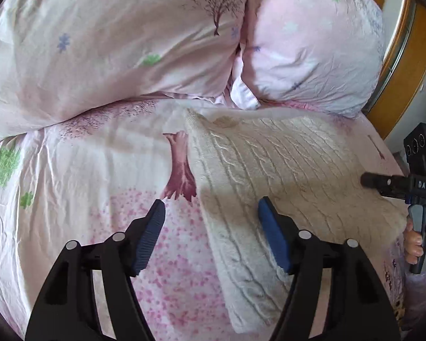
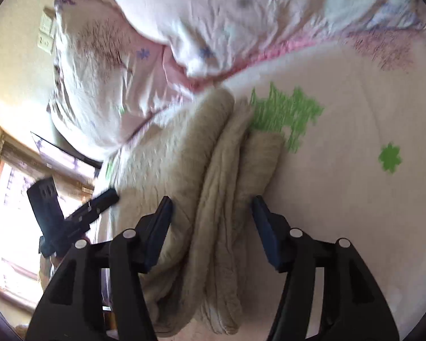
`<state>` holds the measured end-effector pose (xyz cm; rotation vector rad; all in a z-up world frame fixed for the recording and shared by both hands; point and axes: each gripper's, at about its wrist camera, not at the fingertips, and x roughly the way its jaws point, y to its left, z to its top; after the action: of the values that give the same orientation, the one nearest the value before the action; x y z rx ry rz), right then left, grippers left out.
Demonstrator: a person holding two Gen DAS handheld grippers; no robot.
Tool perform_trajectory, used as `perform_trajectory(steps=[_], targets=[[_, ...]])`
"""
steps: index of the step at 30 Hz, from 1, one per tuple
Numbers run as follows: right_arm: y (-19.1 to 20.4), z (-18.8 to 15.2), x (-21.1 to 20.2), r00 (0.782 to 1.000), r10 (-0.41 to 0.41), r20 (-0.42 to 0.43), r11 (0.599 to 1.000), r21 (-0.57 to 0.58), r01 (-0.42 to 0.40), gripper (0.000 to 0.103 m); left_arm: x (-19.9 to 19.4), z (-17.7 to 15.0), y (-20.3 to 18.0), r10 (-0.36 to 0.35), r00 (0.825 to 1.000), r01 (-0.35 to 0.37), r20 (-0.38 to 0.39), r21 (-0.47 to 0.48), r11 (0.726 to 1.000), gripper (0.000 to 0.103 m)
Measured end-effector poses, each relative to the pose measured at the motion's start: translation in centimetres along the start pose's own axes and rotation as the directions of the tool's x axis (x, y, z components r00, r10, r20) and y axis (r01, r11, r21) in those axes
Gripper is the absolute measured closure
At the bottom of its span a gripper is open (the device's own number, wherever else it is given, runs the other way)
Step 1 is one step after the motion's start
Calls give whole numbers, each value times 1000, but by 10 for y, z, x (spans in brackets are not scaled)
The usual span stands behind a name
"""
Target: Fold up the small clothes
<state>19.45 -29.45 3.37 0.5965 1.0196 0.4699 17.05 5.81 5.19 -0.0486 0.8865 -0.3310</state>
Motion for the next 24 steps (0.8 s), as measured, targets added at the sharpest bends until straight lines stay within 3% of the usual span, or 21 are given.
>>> perform_trajectory(steps=[2,4,6,8,9,10,11,13,15,17,19,22,23,24], targets=[[5,12,-25,991,35,128,999,-2,-35,44,-17,-2,6,-17,999,18,42,-29,999,27],[4,26,-22,994,37,106,999,23,-40,44,-25,-5,1,-44,997,47,66,-33,998,26],[5,36,-1,998,-12,62,999,36,10,47,-31,-11,-9,-67,995,67,72,1,998,25],[5,43,27,999,-39,-2,998,52,39,51,-32,-14,-29,-53,995,49,80,55,997,21],[4,43,40,999,-42,-24,997,64,43,57,-33,-16,-36,-39,996,32,86,80,996,20],[5,39,45,999,-44,-31,998,48,45,82,-27,-16,-43,-29,996,20,88,97,995,20],[9,34,47,999,-47,-24,999,12,48,88,-26,-18,-46,-34,996,25,82,108,994,19],[11,26,38,994,-104,27,994,-19,104,91,-22,-22,-48,-51,997,45,56,106,993,19],[-5,23,19,991,-114,71,992,63,110,92,-19,-27,-48,-51,998,47,36,106,993,19],[-27,21,2,977,-184,104,975,142,169,97,-20,-32,-46,-52,998,48,34,103,994,19],[-45,20,6,977,-204,67,962,196,188,95,-25,-36,-41,-56,998,53,34,91,994,19],[-38,12,-24,968,-221,117,965,172,200,65,-37,-44,-31,-36,998,33,43,72,997,16],[-28,7,-37,968,-193,159,974,154,169,56,-42,-47,-27,-21,998,17,51,72,997,13],[-17,-1,-51,976,-105,191,989,124,82,51,-47,-50,-23,-5,998,1,62,71,997,11]])
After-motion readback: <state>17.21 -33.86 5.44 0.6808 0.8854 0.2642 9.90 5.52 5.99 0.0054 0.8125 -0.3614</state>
